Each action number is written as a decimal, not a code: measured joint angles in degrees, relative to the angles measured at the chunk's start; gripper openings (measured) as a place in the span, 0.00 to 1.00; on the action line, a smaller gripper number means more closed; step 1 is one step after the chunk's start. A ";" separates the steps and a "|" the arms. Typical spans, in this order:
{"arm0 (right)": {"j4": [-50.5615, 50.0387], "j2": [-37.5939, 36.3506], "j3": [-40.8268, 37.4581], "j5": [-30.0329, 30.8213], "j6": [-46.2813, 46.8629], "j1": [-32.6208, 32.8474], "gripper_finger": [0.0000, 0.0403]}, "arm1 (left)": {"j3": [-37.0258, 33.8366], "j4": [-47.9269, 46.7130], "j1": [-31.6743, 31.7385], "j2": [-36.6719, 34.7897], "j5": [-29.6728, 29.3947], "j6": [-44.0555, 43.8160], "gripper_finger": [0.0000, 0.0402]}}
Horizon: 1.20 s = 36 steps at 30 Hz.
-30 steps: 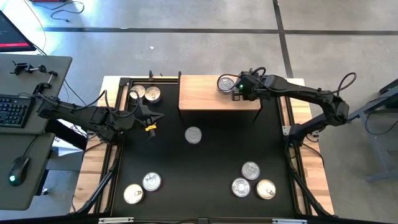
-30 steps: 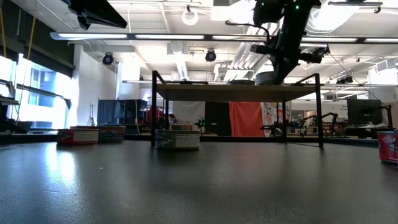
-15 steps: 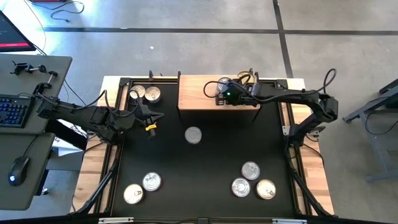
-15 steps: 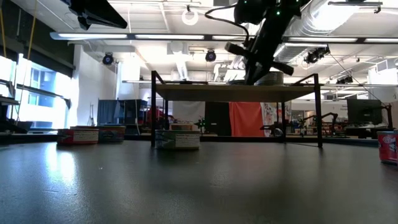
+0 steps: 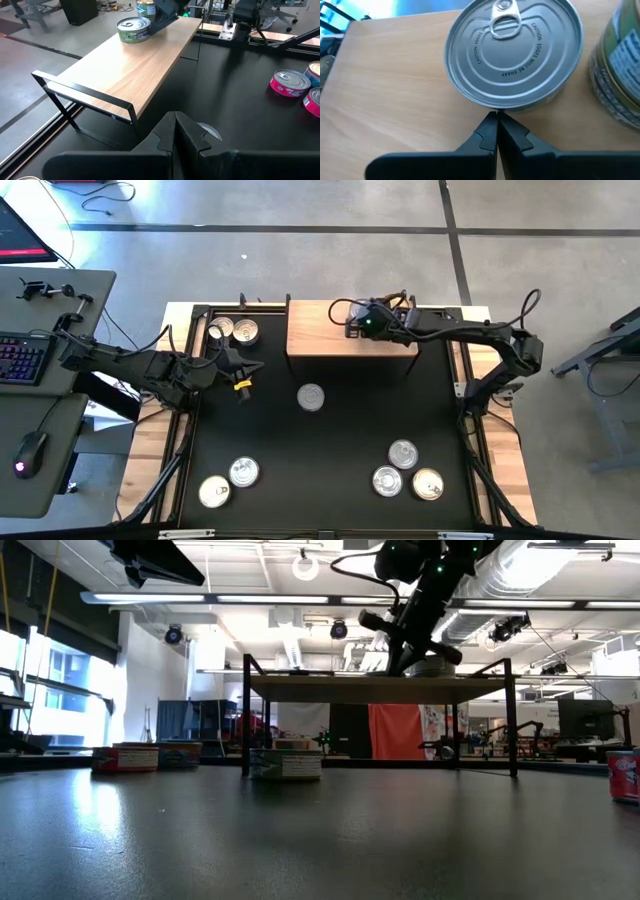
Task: Stack canned seafood by type on shelf
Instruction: Adjust the green tuna cans on the shelf, then stack the green tuna can on top of the green tuna can on the shelf
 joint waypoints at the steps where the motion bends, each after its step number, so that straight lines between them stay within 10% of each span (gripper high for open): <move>1: 0.20 0.00 0.00 -0.23 -0.02 0.00 0.00 | 0.00 0.02 0.00 0.00 0.00 -0.02 0.00; 20: -11.76 -15.96 0.01 0.05 -2.59 23.18 0.00 | 0.00 0.41 0.00 0.00 2.14 -1.70 0.00; 36: 8.73 0.08 0.02 -4.43 -1.45 29.51 0.00 | 0.00 0.72 -0.02 11.17 10.48 -4.82 0.00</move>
